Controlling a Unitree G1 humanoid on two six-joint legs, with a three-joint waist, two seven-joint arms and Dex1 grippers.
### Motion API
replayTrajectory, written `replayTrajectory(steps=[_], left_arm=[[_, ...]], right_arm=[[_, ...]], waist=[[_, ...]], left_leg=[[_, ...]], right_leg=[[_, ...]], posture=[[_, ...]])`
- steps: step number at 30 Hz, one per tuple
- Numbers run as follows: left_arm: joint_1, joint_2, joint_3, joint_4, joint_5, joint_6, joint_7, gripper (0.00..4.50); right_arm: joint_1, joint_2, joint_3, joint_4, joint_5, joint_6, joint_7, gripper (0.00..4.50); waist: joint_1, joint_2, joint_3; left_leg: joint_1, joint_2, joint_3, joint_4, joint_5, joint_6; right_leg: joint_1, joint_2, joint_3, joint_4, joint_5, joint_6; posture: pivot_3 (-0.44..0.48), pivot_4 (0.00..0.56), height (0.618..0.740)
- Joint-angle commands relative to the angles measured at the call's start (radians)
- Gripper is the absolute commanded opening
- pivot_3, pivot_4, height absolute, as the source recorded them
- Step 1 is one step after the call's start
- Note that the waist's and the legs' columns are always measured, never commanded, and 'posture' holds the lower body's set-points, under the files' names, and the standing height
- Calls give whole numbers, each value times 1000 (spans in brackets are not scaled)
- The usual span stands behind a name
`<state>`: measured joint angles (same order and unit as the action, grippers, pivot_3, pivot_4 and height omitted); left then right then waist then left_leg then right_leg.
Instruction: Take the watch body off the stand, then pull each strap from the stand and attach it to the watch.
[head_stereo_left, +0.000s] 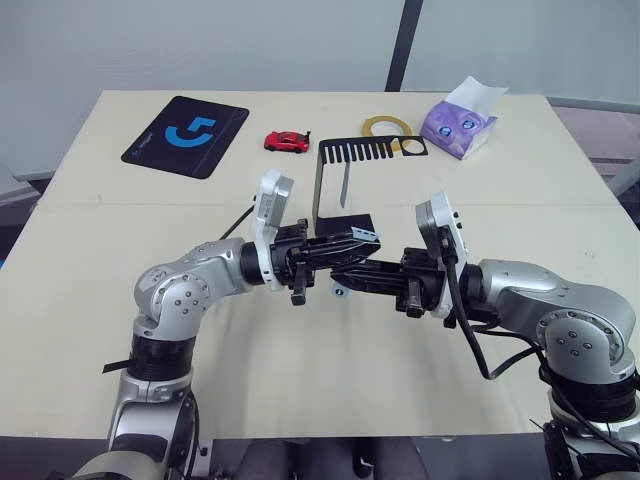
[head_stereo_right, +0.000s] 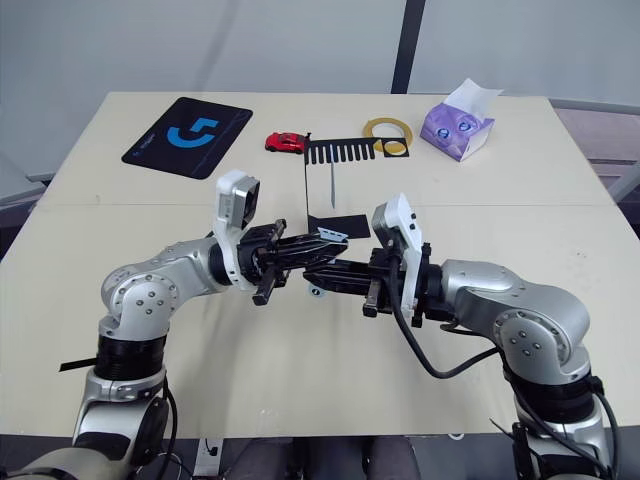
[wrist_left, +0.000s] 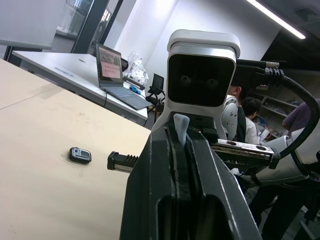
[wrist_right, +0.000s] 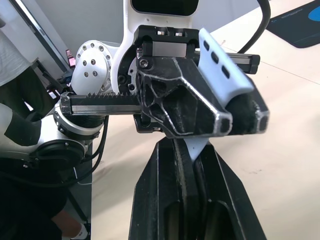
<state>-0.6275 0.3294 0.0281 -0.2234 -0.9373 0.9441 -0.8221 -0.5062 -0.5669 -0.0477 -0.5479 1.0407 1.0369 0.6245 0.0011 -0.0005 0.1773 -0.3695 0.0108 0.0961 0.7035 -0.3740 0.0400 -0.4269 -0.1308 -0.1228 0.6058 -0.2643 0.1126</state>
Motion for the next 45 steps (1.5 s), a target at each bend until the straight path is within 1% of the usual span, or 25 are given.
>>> replayTrajectory(steps=[1,3,5,6,7,8,9,10,12,14,16,19,21,26,28,30,33,37,42,45], left_arm=[[-7,-4,14,-20,-28,-19,-13,34],[-7,-3,14,-19,-31,-20,-14,34],[-8,-3,14,-19,-32,-21,-14,0],[-9,1,11,-19,-29,-23,-19,0],[-11,7,7,-19,-22,-27,-28,0],[-12,13,3,-18,-14,-31,-36,0],[-15,22,-2,-18,-2,-39,-46,0],[-17,30,-5,-18,8,-45,-53,0],[-22,57,-18,-15,40,-71,-77,0],[-24,88,-37,-14,77,-104,-110,0],[-22,120,-58,-14,117,-142,-148,0],[-6,198,-108,-4,228,-262,-243,0],[3,246,-140,18,312,-365,-303,0],[8,310,-179,87,468,-581,-390,0],[7,319,-184,109,510,-640,-402,0],[8,320,-184,125,543,-682,-399,0],[9,307,-182,136,566,-709,-385,0],[12,281,-179,133,575,-713,-359,0],[13,248,-175,121,592,-724,-317,0],[17,240,-178,105,599,-724,-298,0]], right_arm=[[-22,-13,-23,-25,3,-32,-9,0],[-20,-13,-25,-32,-1,-40,-14,0],[-16,-11,-32,-39,0,-48,-23,735],[-14,-12,-43,-41,13,-44,-33,929],[-10,-17,-55,-46,25,-40,-39,1497],[-5,-23,-65,-52,36,-38,-46,1762],[10,-38,-85,-69,49,-33,-58,2359],[28,-56,-106,-88,58,-31,-72,2820],[100,-96,-175,-145,86,-23,-116,3585],[172,-128,-241,-191,119,-22,-164,4475],[241,-155,-297,-227,146,-29,-206,4475],[452,-180,-476,-289,158,-37,-279,4475],[584,-182,-583,-311,134,-49,-298,4475],[880,-140,-800,-305,41,-116,-267,4475],[964,-117,-853,-292,11,-149,-246,4475],[1016,-101,-882,-284,-14,-176,-240,4475],[1048,-91,-877,-264,-55,-206,-240,4475],[1023,-95,-803,-222,-122,-236,-243,4475],[916,-125,-664,-101,-253,-280,-244,4475],[835,-139,-578,0,-332,-316,-231,4475]], waist=[[0,0,0],[0,0,0],[0,0,0],[0,0,0],[0,0,0],[0,0,0],[2,0,0],[2,0,0],[7,0,0],[15,0,0],[22,0,0],[27,0,0],[30,0,0],[29,0,0],[29,0,0],[28,0,0],[22,0,0],[24,0,0],[24,0,0],[25,0,0]], left_leg=[[0,0,0,0,0,0],[0,0,0,0,0,0],[0,0,0,0,0,0],[0,0,0,0,0,0],[0,0,0,0,0,0],[0,0,0,0,0,0],[0,0,0,0,0,0],[0,0,0,0,0,0],[0,0,0,0,0,0],[0,0,0,0,0,0],[0,0,0,0,0,0],[0,0,1,0,0,0],[0,0,0,0,0,0],[1,-1,3,0,0,0],[1,0,2,0,0,1],[1,0,3,0,0,1],[2,0,4,0,0,1],[3,1,4,0,0,1],[3,0,5,0,0,2],[3,0,5,0,0,2]], right_leg=[[0,0,0,0,0,0],[0,0,0,0,0,0],[0,0,0,0,0,0],[0,0,0,0,0,0],[0,0,0,0,0,0],[0,0,0,0,0,0],[0,0,0,0,0,0],[0,0,0,0,0,0],[0,0,0,0,0,0],[0,0,0,0,0,0],[0,0,0,0,0,0],[0,0,0,0,0,0],[1,0,0,-1,0,0],[1,1,3,-2,0,0],[1,1,3,-2,0,0],[1,1,4,-2,0,0],[1,1,5,-2,0,0],[1,1,6,-1,0,0],[1,1,7,0,0,1],[1,1,7,0,0,1]], posture=[[0,150,738],[0,150,738],[0,150,738],[0,150,738],[0,150,738],[0,150,738],[0,150,738],[0,150,738],[0,150,738],[0,150,738],[0,150,738],[0,150,738],[0,150,738],[0,150,738],[0,150,738],[0,150,738],[0,150,738],[0,150,738],[0,150,738],[0,150,738]])
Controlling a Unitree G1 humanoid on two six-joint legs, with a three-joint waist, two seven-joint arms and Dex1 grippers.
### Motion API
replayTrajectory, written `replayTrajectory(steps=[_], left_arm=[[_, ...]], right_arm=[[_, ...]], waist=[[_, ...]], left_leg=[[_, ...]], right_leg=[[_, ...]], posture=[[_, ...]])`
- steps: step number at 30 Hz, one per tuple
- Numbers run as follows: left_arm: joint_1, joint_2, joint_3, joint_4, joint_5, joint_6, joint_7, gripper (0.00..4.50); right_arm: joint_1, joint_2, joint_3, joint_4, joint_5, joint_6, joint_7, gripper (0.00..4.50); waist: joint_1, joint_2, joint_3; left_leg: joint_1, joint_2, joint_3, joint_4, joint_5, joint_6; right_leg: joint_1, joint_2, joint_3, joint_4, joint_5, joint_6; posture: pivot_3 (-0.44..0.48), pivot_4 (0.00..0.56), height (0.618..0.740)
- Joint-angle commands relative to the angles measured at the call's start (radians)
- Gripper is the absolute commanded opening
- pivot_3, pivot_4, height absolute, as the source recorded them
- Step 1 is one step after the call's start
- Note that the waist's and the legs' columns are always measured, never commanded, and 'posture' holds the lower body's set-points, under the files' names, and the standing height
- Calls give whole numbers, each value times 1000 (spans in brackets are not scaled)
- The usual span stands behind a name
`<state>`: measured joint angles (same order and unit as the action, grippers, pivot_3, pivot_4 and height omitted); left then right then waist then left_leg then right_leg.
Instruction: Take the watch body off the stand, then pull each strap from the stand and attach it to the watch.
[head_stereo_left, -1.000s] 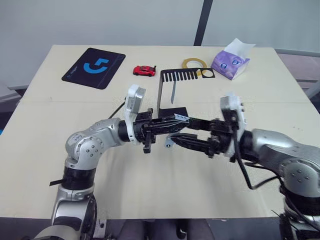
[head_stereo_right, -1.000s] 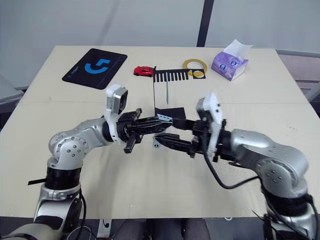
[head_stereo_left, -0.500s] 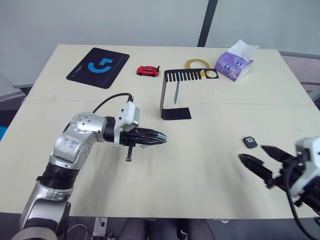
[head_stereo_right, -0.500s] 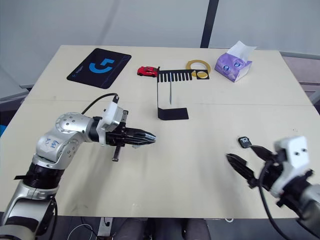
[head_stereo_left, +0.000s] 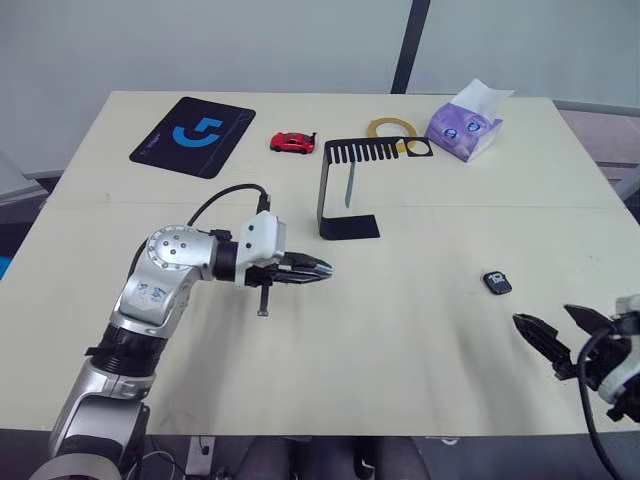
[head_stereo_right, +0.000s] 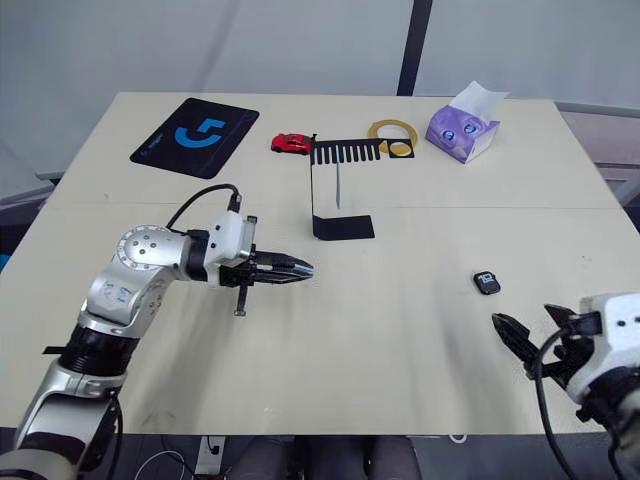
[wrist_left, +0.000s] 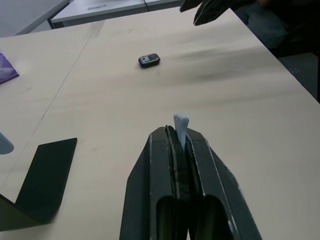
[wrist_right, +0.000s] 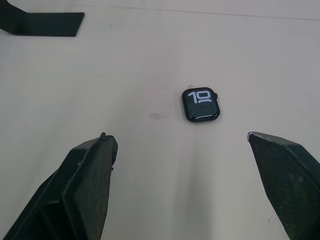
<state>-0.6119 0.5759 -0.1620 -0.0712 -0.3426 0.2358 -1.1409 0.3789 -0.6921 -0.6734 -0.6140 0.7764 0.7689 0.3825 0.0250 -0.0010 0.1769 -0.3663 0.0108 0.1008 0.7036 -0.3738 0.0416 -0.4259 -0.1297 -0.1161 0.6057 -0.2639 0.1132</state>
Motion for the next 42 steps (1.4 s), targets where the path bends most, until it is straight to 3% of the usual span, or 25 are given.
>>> replayTrajectory(steps=[1,20,42], left_arm=[[3,-7,13,-51,6,-14,25,0],[16,-4,17,-104,2,28,65,0],[7,-18,16,-102,1,45,92,0]], right_arm=[[-74,-16,71,95,-88,-59,14,4475],[-357,12,280,389,-277,-134,51,4475],[-457,71,324,481,-352,-99,30,4475]], waist=[[0,0,0],[0,0,0],[-2,0,0]], left_leg=[[0,0,0,0,0,0],[0,0,0,1,0,0],[-1,0,0,2,0,0]], right_leg=[[0,0,0,0,0,0],[0,0,-1,1,0,0],[0,0,-1,2,0,0]], posture=[[0,150,738],[0,150,738],[0,150,738]])
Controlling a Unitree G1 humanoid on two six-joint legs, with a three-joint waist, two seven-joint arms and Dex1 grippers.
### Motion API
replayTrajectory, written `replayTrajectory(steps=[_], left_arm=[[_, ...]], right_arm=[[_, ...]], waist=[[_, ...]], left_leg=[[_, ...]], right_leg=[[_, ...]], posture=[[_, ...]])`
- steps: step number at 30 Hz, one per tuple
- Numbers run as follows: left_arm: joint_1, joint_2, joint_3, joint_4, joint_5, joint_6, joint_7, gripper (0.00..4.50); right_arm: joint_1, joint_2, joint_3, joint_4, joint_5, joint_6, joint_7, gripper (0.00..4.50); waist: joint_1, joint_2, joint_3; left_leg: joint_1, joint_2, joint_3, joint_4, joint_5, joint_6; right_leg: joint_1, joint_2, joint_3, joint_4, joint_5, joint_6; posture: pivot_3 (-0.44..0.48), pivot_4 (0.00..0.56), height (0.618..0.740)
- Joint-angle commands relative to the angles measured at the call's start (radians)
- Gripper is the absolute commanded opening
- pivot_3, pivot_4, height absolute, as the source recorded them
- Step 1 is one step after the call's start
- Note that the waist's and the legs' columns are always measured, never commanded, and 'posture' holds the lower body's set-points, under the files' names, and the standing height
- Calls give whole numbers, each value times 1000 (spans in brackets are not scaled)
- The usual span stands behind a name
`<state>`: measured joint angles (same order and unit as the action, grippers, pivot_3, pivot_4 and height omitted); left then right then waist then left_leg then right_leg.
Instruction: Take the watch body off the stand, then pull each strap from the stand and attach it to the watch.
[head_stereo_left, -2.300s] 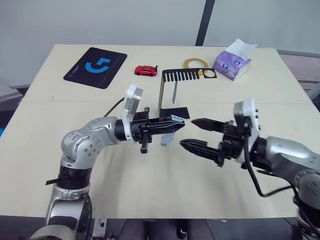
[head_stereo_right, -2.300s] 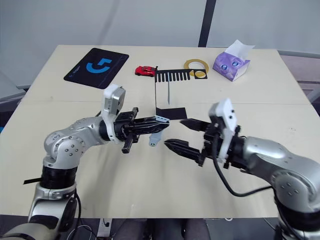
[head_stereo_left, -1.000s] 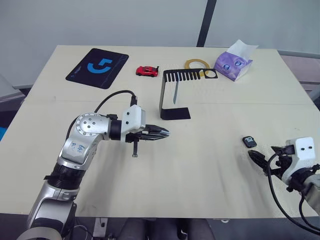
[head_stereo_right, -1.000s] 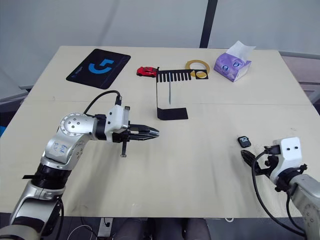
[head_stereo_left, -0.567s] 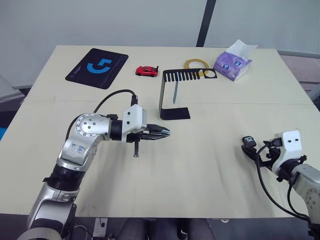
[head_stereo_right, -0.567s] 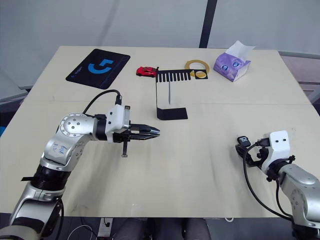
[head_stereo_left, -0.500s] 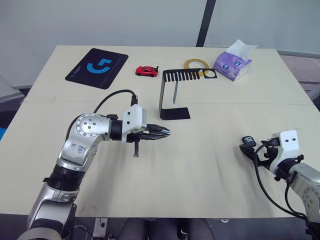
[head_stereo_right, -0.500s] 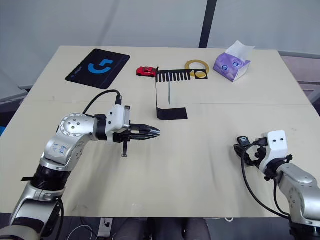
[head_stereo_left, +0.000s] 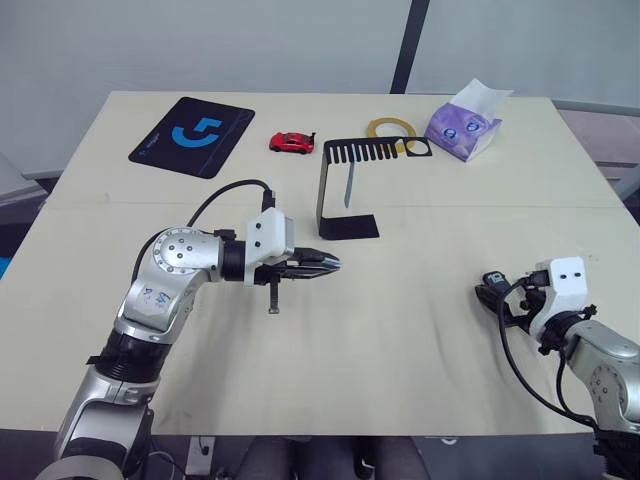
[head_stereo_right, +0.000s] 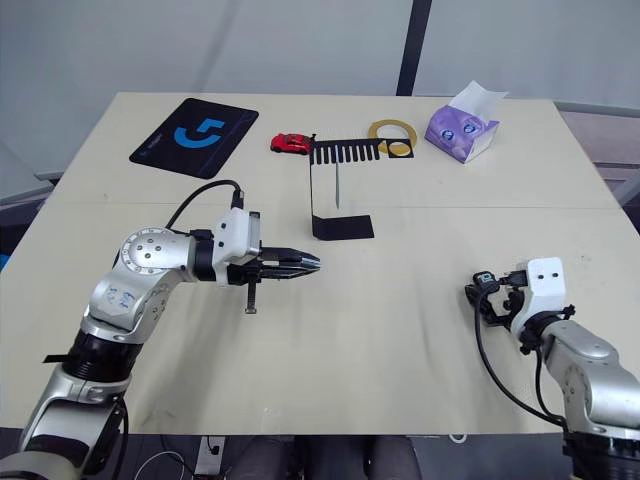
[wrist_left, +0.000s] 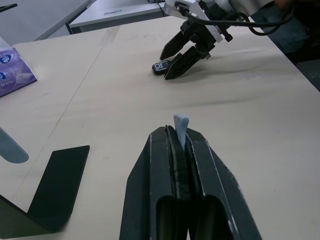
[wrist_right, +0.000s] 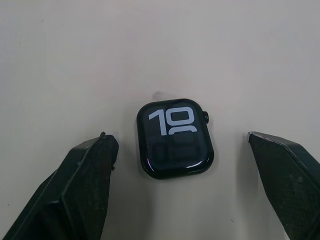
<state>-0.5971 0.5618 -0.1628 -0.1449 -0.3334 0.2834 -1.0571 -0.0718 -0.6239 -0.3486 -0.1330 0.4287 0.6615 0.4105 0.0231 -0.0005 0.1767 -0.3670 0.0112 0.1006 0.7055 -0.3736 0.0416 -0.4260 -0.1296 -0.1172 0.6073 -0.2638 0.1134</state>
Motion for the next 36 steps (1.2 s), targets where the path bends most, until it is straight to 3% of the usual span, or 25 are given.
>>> replayTrajectory(steps=[1,5,16,19,21,30,36], left_arm=[[-8,-4,17,-29,-8,-3,8,0],[-12,-8,18,-27,-10,2,12,0],[-19,-11,16,-21,-9,4,15,0],[-20,-11,16,-19,-8,4,15,0],[-21,-11,16,-18,-7,3,14,0],[-28,-5,14,43,24,-62,-3,0],[-62,-4,11,127,62,-157,-33,0]], right_arm=[[-9,5,-3,2,-3,13,-1,4475],[-11,1,-2,8,-7,22,2,3253],[-18,8,9,27,-25,17,2,3253],[-17,11,9,24,-25,21,0,2398],[-14,9,8,13,-23,26,-1,1569],[-57,-74,9,-203,65,239,30,1552],[-178,-113,5,-340,280,543,72,1552]], waist=[[0,0,0],[0,0,0],[0,0,0],[0,0,0],[1,0,0],[0,0,0],[0,0,0]], left_leg=[[0,0,0,0,0,0],[0,0,0,0,0,0],[0,0,0,2,0,0],[0,0,0,2,0,0],[0,0,0,3,0,0],[-1,0,-1,4,0,0],[-1,1,-2,4,0,0]], right_leg=[[0,0,0,0,0,0],[0,0,0,0,0,0],[0,0,0,1,0,0],[0,0,0,1,0,0],[0,0,0,1,0,0],[0,0,0,2,0,0],[0,0,-1,2,0,0]], posture=[[0,150,738],[0,150,738],[0,150,738],[0,150,738],[0,150,738],[0,150,738],[0,150,738]])
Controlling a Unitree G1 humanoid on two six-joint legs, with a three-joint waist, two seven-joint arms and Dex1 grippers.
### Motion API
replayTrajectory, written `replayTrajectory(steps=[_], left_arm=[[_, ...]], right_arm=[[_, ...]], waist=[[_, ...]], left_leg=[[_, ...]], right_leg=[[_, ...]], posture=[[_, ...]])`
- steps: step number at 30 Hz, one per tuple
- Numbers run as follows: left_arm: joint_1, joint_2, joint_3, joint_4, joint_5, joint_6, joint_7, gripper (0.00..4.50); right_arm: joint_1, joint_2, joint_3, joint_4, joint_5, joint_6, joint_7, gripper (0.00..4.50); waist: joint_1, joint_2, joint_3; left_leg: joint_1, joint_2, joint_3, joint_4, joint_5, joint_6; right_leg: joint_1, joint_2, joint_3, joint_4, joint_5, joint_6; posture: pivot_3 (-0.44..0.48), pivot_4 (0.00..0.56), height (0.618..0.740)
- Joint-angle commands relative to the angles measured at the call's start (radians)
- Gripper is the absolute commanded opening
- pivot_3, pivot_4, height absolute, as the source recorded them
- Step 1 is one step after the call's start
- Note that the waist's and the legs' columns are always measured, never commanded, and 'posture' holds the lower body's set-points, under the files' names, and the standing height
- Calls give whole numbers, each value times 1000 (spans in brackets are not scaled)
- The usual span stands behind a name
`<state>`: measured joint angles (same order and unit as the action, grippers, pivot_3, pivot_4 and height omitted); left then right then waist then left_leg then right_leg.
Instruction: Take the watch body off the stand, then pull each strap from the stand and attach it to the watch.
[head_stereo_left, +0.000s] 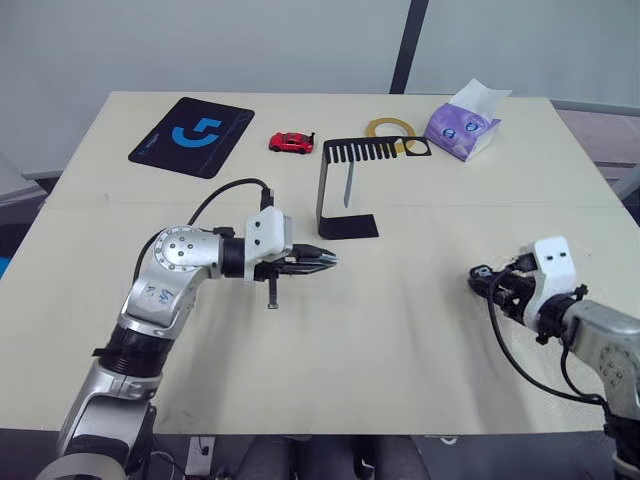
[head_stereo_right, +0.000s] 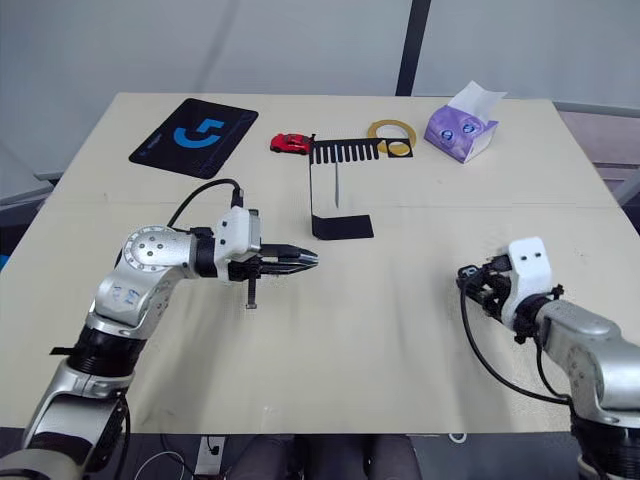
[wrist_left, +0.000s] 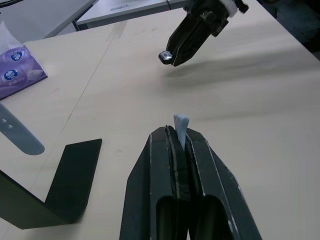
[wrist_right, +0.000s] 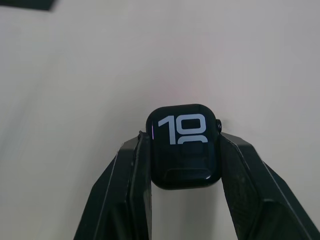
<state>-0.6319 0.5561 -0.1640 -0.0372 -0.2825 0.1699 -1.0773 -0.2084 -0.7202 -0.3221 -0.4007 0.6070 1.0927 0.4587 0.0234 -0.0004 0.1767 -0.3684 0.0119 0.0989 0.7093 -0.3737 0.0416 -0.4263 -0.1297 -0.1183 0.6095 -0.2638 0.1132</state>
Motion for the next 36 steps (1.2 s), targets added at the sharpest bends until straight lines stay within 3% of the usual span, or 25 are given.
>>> replayTrajectory(steps=[1,7,14,19,34,36], left_arm=[[-31,1,12,31,13,-51,-17,0],[-41,-10,12,33,8,-56,-24,0],[-23,-26,34,-84,-103,61,-34,0],[-12,-30,45,-183,-192,163,-27,0],[3,-26,45,-236,-195,205,13,0],[2,-26,46,-236,-196,208,14,0]], right_arm=[[-62,-19,-21,-85,126,143,27,1552],[-95,-51,8,-116,132,174,12,1552],[55,-71,-36,-27,-19,9,-27,1552],[88,-39,-67,81,-88,-67,-68,1552],[117,57,-75,192,-170,-179,-133,1552],[136,52,-80,172,-171,-186,-129,2581]], waist=[[0,0,0],[5,0,0],[2,0,0],[0,0,0],[0,0,0],[2,0,0]], left_leg=[[0,0,0,0,0,0],[-3,-1,-3,3,-1,1],[-4,-1,-3,4,-1,2],[-3,-1,-2,5,-1,1],[-2,0,-1,5,-1,1],[-2,0,-1,5,-1,1]], right_leg=[[0,0,0,0,0,0],[0,-2,-3,0,0,0],[0,-2,-3,0,0,0],[0,-1,-2,1,0,0],[1,-1,-1,1,0,0],[1,-1,-1,1,0,0]], posture=[[0,150,738],[0,150,738],[0,150,738],[0,150,738],[0,150,738],[0,150,738]])
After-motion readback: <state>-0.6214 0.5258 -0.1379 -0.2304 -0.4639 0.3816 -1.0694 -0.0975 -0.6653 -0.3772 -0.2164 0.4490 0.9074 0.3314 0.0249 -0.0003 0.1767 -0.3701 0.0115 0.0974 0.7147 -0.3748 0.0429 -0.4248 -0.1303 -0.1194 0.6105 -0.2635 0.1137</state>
